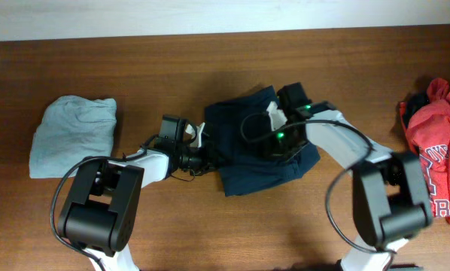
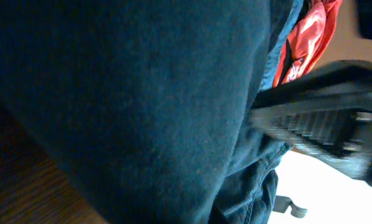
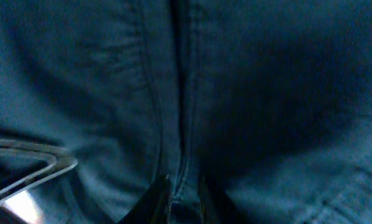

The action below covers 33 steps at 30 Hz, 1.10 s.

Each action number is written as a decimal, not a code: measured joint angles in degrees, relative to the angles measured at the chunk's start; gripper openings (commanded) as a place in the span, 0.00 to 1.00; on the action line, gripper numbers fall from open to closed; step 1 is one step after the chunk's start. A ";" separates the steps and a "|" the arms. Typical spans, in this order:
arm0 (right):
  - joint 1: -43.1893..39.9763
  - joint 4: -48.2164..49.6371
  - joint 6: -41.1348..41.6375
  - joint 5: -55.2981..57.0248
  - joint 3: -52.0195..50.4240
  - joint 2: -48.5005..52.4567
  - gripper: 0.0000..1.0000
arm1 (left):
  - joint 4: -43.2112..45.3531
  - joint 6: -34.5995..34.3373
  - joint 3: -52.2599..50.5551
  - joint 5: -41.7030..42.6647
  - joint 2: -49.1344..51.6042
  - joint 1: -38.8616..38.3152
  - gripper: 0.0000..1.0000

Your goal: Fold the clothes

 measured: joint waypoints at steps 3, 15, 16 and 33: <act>0.22 0.68 2.38 -0.72 0.02 3.50 0.20 | -0.61 0.24 -0.02 -0.48 0.00 0.00 0.30; -0.02 0.31 4.35 -2.08 0.79 5.09 0.20 | -0.94 -2.40 0.26 -6.34 -2.62 0.39 0.82; -0.02 0.31 4.33 -2.08 0.81 5.09 0.20 | -0.35 -2.78 0.26 -6.93 -2.62 0.37 0.82; 1.36 0.37 4.52 -1.95 0.87 5.11 0.19 | 4.22 -7.87 0.11 -15.72 -2.19 -4.17 0.38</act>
